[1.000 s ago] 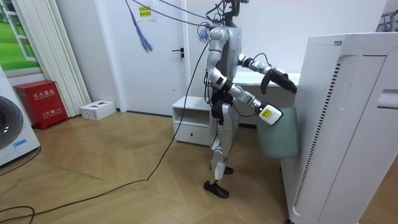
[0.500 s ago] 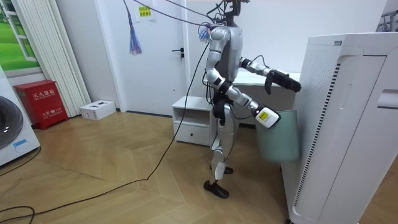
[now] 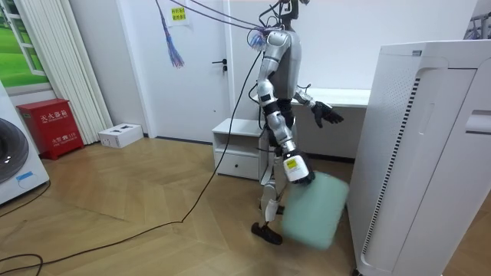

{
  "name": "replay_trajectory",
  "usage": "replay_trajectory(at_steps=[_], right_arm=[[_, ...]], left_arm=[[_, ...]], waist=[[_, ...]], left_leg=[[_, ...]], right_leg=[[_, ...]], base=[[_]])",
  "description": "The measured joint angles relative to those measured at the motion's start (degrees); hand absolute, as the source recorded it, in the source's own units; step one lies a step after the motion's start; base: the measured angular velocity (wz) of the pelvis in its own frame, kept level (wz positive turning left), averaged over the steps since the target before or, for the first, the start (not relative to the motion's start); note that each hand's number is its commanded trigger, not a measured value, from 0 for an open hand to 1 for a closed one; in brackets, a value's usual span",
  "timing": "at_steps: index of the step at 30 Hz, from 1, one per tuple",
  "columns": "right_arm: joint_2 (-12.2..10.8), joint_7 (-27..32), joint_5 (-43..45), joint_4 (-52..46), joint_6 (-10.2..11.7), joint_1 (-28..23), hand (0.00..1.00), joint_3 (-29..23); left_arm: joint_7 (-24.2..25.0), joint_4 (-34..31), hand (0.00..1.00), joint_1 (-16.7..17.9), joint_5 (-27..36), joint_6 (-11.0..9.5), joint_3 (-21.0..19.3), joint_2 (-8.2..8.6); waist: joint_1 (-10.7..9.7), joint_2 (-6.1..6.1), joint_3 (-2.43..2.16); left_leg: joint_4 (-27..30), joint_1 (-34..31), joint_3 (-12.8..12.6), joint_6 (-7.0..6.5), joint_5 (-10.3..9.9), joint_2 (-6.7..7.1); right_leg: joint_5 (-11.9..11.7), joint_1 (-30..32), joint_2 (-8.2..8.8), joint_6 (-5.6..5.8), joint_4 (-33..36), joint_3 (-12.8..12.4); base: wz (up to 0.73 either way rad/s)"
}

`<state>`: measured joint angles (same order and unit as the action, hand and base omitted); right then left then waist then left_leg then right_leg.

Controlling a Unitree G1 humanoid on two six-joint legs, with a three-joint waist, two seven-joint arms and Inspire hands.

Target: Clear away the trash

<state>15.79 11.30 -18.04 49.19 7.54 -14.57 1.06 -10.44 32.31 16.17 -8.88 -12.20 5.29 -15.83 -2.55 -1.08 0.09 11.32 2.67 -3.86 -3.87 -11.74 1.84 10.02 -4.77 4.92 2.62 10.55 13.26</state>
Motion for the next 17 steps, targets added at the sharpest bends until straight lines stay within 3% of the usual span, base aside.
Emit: replay_trajectory(at_steps=[5, 7, 12, 17], right_arm=[[-0.31, -0.82, -3.27, 9.33, 0.20, -0.95, 1.00, -0.27], [-0.78, -0.93, -5.53, 11.54, -0.20, -1.23, 1.00, -0.82], [-2.29, -2.86, -8.94, 17.41, -1.09, -0.58, 1.00, -2.82], [-3.41, -4.00, -8.91, 18.49, -2.91, -0.59, 1.00, -5.29]], left_arm=[[-0.99, 12.03, 0.00, -0.09, 0.68, -0.78, -0.20, 1.71], [-1.29, 15.28, 0.00, 0.57, 2.11, -0.43, -0.42, 1.72], [-1.33, 23.29, 0.00, 0.95, 2.55, 2.26, -1.03, 2.24], [1.18, 29.86, 0.00, 1.17, 1.70, 6.84, -3.35, 3.64]], waist=[[-0.17, -0.60, -0.34], [-0.19, -0.08, -0.36], [-0.17, 1.12, -0.20], [-0.29, 1.82, 0.09]], left_leg=[[-0.49, 0.79, 0.27, 0.10, -0.03, -0.08], [-0.69, 1.28, 0.27, 0.22, -0.06, -0.06], [-0.73, 2.07, 0.05, 0.30, -0.14, -0.06], [-0.57, 2.53, 0.22, 0.31, -0.21, -0.02]], right_leg=[[0.08, -0.79, -0.02, -0.01, 0.06, 0.75], [0.29, -1.21, -0.02, -0.10, 0.07, 0.83], [0.39, -1.55, -0.08, -0.11, 0.04, 0.41], [0.42, -2.21, -0.19, -0.09, -0.67, 0.22]], base=[[0.02], [0.00], [-0.01], [0.00]])
